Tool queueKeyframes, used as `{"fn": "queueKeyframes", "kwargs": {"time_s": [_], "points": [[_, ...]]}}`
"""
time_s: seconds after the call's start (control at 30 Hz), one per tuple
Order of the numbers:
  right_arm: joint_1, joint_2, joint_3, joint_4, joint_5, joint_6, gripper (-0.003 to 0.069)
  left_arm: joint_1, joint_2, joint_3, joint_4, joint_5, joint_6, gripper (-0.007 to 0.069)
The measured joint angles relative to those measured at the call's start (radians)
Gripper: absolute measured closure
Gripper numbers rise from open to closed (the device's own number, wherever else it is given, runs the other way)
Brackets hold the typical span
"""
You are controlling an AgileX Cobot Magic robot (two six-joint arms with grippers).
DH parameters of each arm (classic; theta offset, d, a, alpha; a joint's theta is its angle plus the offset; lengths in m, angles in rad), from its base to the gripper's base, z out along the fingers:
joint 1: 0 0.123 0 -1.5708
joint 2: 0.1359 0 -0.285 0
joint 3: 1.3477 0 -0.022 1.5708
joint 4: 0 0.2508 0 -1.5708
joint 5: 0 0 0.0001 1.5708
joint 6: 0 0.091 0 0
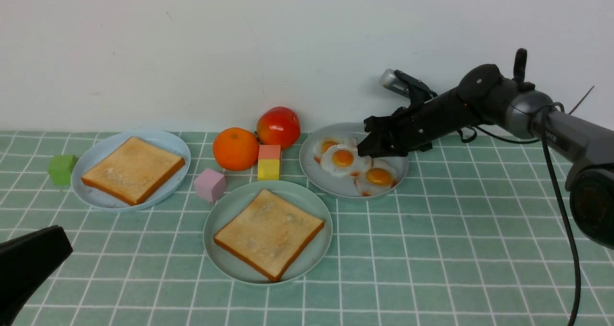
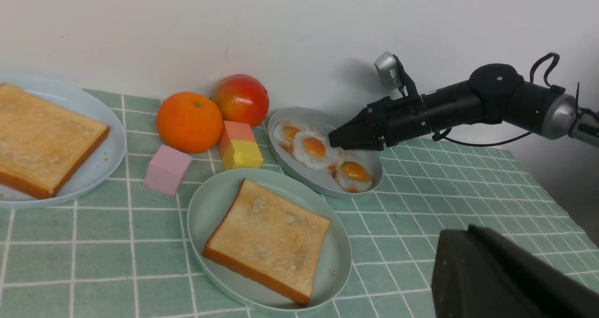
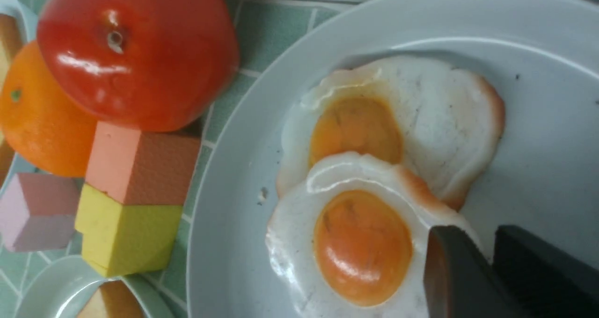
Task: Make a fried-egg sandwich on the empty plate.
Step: Use the right arm to grab a fried egg, then use the right arm to place the fried egg on the slice of bread in the middle
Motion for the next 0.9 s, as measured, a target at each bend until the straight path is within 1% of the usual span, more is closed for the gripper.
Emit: {"fn": "queueKeyframes", "kwargs": {"time_s": [0.07, 0.13, 0.23, 0.43, 0.57, 0.77, 0.9], "points": [[-0.004, -0.006, 0.0, 0.003, 0.01, 0.0, 0.055, 0.0, 0.0, 0.0, 0.0, 0.0, 0.0, 0.0633], [-0.009, -0.023, 0.0, 0.007, 0.035, 0.0, 0.0597, 0.0, 0.0, 0.0, 0.0, 0.0, 0.0, 0.063], [-0.013, -0.05, 0.0, 0.006, 0.068, 0.0, 0.0629, 0.0, 0.0, 0.0, 0.0, 0.0, 0.0, 0.0629], [-0.025, -0.124, 0.0, -0.005, 0.139, -0.045, 0.063, 0.0, 0.0, 0.0, 0.012, 0.0, 0.0, 0.0627], [-0.026, -0.16, 0.001, -0.005, 0.172, -0.052, 0.0631, 0.0, 0.0, 0.0, 0.034, 0.003, 0.0, 0.0625], [-0.025, -0.255, 0.004, -0.004, 0.314, -0.052, 0.0633, 0.0, 0.0, 0.0, 0.077, 0.054, 0.0, 0.0621], [-0.005, -0.332, 0.026, -0.003, 0.339, -0.051, 0.0633, 0.0, 0.0, 0.0, 0.097, 0.084, 0.001, 0.0618]]}}
